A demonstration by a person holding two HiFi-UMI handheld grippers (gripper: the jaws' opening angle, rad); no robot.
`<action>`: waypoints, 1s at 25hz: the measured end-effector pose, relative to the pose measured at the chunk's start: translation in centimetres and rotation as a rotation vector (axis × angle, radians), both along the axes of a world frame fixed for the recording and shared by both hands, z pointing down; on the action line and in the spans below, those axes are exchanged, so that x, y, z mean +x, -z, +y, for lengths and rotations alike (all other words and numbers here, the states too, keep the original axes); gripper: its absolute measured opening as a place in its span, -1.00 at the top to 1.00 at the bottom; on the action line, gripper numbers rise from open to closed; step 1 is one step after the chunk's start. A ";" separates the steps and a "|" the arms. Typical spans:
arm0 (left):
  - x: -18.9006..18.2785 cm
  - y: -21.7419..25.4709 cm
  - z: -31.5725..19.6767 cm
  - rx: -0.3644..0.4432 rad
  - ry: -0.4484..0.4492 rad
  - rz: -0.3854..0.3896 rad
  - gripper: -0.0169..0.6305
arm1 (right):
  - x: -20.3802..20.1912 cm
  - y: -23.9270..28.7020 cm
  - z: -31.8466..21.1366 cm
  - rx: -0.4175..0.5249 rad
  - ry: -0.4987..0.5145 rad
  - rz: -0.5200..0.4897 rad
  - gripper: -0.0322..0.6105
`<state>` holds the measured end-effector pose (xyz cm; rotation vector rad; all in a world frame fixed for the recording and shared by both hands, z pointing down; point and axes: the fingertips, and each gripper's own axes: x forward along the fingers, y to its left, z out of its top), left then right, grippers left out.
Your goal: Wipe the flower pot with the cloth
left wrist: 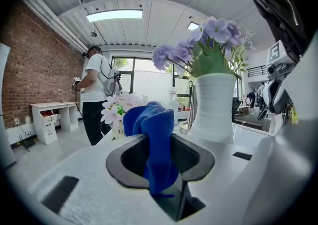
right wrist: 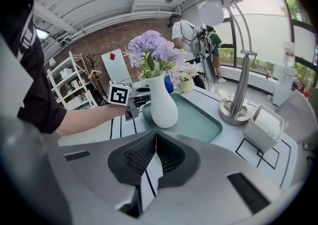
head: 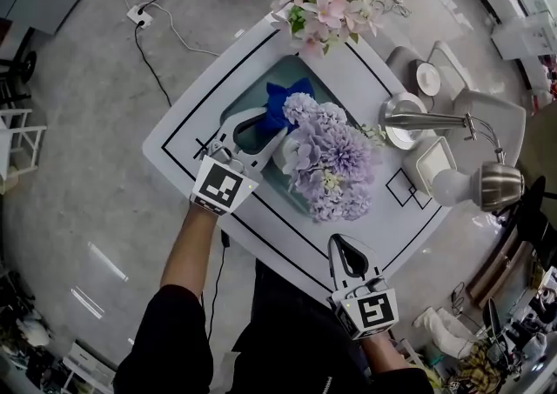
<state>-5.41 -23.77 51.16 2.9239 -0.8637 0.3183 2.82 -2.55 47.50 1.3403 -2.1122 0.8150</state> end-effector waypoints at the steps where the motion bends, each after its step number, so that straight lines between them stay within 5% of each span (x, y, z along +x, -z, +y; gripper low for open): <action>1: 0.1 -0.4 0.0 -0.004 -0.003 -0.009 0.56 | 0.2 0.0 0.1 -0.001 -0.004 0.002 0.87; 8: -1.2 -3.7 0.2 -0.073 0.033 -0.079 0.56 | 0.5 0.2 0.9 0.015 -0.027 -0.009 0.87; 16: -5.6 0.3 2.3 -0.100 0.246 0.097 0.56 | 0.3 1.1 2.6 0.041 0.014 -0.034 0.87; 25: -6.1 4.0 10.5 -0.072 0.344 0.089 0.56 | 1.8 3.5 5.4 0.104 0.029 -0.084 0.87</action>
